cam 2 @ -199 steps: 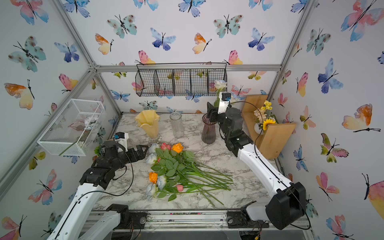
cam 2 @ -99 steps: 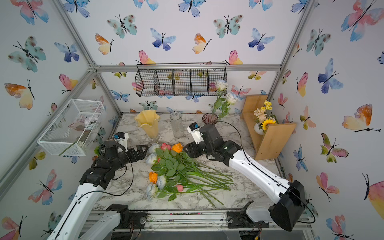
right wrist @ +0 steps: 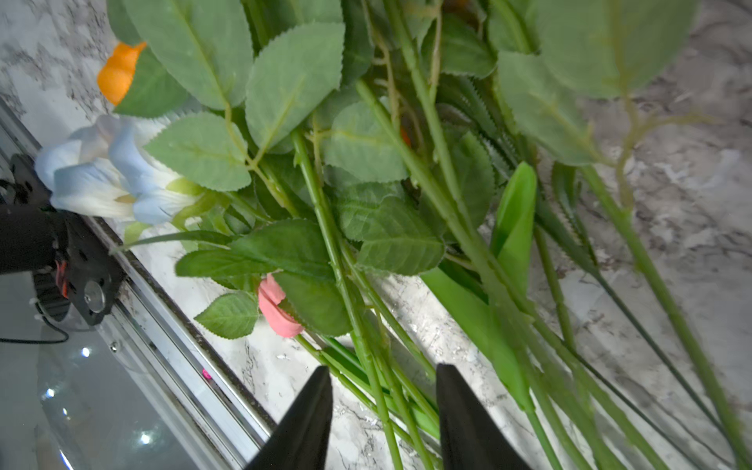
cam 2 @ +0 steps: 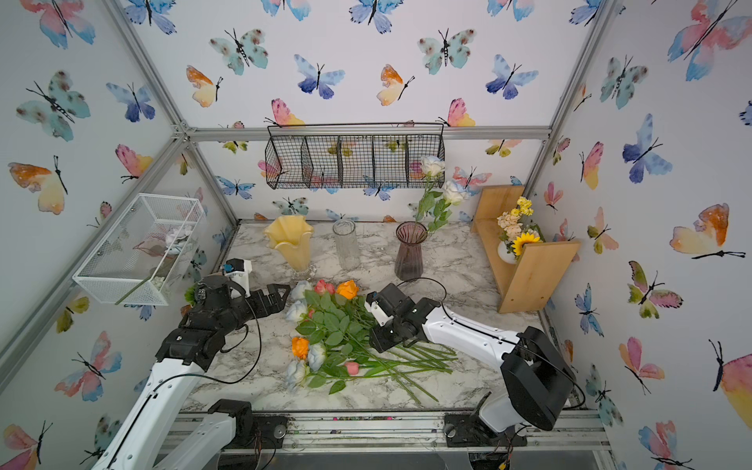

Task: Arrange the flowers in different vases according to their colors
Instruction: Pick up the flower at the center of the board.

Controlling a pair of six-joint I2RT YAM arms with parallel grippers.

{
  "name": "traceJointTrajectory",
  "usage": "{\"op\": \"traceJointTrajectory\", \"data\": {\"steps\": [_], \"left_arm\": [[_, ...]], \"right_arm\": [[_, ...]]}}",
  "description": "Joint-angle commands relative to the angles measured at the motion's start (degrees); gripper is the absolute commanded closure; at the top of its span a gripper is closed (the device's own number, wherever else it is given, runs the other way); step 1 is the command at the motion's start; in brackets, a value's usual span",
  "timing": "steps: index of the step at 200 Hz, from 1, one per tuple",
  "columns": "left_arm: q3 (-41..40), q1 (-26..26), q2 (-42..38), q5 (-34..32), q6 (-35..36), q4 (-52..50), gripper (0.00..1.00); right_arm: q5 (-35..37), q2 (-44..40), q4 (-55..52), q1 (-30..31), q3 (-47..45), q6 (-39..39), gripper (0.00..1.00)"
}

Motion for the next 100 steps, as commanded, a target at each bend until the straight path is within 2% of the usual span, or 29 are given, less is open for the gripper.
{"op": "traceJointTrajectory", "data": {"steps": [1, 43, 100], "left_arm": [[-0.26, -0.34, -0.16, 0.83, 0.65, 0.25, 0.01], [-0.35, -0.34, -0.32, 0.77, 0.66, 0.25, 0.01], [-0.27, -0.39, -0.36, 0.81, 0.56, 0.25, 0.01]], "right_arm": [[-0.19, 1.44, 1.09, 1.16, -0.99, 0.83, 0.62], [0.07, 3.55, 1.29, 2.96, -1.47, 1.35, 0.71], [1.4, 5.38, 1.8, 3.95, -1.83, 1.89, 0.75]]}}
